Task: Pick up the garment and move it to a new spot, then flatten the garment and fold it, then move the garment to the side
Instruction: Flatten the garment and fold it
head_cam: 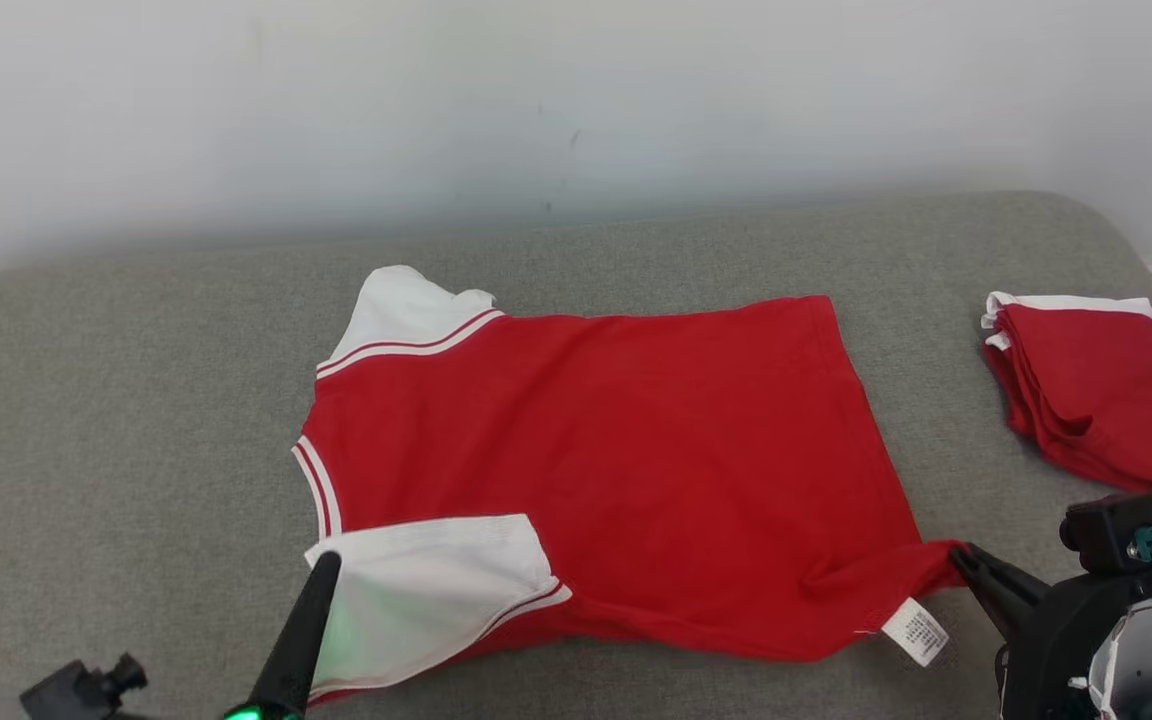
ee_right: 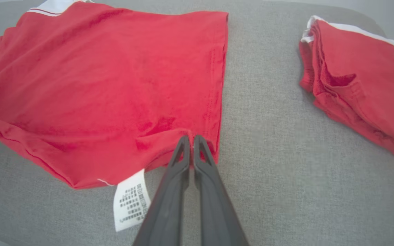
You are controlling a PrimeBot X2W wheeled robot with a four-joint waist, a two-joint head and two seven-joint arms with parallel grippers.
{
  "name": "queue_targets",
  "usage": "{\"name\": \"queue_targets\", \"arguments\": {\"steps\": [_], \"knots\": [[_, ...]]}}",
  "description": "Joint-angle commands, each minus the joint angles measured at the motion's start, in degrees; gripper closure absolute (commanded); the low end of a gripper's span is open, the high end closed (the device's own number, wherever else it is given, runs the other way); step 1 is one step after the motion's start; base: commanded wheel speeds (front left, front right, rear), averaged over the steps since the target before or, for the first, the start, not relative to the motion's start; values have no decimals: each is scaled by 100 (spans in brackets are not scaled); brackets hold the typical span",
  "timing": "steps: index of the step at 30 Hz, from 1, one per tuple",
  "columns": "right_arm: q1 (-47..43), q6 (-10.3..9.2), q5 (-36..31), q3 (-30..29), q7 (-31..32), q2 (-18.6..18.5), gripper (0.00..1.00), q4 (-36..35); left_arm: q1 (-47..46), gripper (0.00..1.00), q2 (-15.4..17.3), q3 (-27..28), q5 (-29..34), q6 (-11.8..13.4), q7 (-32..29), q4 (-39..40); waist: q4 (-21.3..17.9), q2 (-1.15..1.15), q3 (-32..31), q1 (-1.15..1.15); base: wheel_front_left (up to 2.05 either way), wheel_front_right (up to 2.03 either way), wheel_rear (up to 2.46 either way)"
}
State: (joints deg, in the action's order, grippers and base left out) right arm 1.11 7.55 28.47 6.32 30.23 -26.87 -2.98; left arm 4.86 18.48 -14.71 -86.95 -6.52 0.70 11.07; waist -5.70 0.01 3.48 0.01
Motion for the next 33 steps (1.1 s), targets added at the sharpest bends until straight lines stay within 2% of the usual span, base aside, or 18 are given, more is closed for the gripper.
{"name": "queue_targets", "arguments": {"steps": [1,12,15,19,26,33], "knots": [[88,-11,-27,20,-61,20,100,28,-167,100,-45,-17,132,-18,69,-95,42,-1,53,-1,0,0,0],[788,-11,-257,-167,-763,363,100,980,-1584,100,-307,-708,1364,-107,389,-1464,110,-1,330,-1,0,0,0],[979,-11,-317,-333,-916,510,100,1261,-1794,100,-356,-705,1452,-113,576,-1675,116,-1,409,-1,0,0,0],[1192,-11,-450,-273,-1026,561,100,1524,-1953,100,-318,-784,1460,-97,746,-1749,136,-1,492,-1,0,0,0],[1358,-11,-428,-100,-1081,473,100,1821,-2168,100,-175,-957,1438,-99,937,-1811,202,-1,579,-1,0,0,0],[1423,-11,-554,-125,-1114,411,100,2091,-2594,100,-70,-1305,1584,-99,851,-2192,234,-1,630,-1,0,0,0]]}}
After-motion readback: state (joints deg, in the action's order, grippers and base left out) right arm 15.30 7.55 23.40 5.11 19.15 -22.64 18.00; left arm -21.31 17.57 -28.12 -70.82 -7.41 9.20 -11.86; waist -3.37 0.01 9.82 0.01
